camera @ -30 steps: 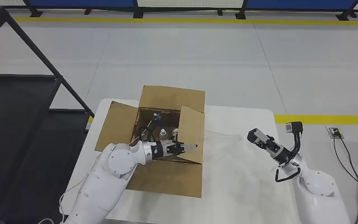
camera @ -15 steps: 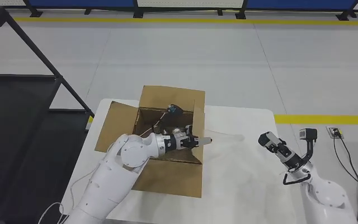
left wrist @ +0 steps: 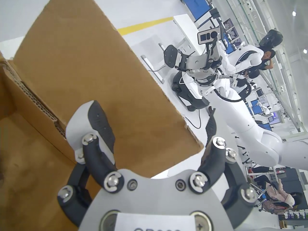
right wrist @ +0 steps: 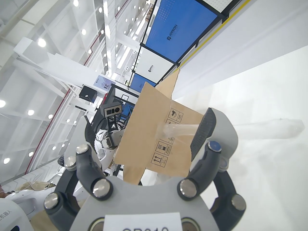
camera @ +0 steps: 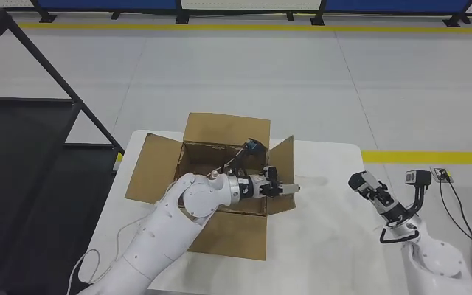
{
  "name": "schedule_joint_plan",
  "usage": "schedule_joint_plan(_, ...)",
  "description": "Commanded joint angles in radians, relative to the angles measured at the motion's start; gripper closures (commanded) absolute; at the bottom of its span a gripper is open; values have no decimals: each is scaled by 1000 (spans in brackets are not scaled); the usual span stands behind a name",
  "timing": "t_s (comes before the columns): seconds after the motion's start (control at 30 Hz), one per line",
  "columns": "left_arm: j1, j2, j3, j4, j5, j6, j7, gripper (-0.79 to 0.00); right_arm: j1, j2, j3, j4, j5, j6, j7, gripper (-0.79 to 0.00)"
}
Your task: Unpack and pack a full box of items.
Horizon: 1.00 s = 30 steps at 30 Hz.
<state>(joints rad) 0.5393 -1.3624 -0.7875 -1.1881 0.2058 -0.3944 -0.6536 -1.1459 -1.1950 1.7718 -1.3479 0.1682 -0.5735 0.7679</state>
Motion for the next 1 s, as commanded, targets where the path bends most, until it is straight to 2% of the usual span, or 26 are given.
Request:
schedule_joint_plan(0.0, -10, -11, 19, 28, -7, -2, 1, -785, -1, 3, 2, 0, 5, -3, -4, -785)
schedule_joint_plan(0.23, -35, -42, 70, 110, -18, -12, 1, -785, -4, 11, 4, 0, 19, -9, -15, -785)
schedule_joint_plan(0.5, -59, -69, 93, 175, -36, -23, -8, -785, 2, 20, -5, 3, 3, -8, -44, -785)
schedule_joint_plan(0.97, -65, -87, 75, 207, -48, -65, -5, -785, 0, 31, -29, -16, -17, 4, -88, -785)
